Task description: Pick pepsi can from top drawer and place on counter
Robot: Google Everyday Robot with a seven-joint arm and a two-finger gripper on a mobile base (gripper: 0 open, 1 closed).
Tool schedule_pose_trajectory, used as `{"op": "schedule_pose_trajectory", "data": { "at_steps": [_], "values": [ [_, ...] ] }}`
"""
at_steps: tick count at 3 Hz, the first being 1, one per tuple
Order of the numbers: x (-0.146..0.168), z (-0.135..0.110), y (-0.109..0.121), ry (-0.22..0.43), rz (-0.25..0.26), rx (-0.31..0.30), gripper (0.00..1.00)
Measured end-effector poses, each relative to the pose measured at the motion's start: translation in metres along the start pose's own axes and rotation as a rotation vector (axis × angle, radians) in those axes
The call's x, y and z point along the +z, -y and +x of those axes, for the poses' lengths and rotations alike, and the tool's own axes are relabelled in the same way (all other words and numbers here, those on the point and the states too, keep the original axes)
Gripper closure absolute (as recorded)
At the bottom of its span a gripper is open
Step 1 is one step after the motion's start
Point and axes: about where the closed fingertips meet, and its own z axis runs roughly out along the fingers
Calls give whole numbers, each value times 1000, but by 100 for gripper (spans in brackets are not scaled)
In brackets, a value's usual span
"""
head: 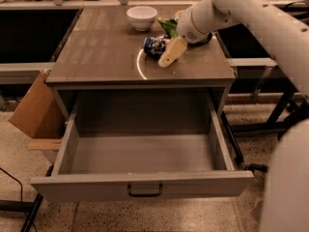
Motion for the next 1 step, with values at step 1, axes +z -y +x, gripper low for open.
{"op": "schedule_pose_trajectory", "data": {
  "at_steps": [1],
  "values": [
    [-41, 12, -14, 7, 17, -5, 0]
  ]
}}
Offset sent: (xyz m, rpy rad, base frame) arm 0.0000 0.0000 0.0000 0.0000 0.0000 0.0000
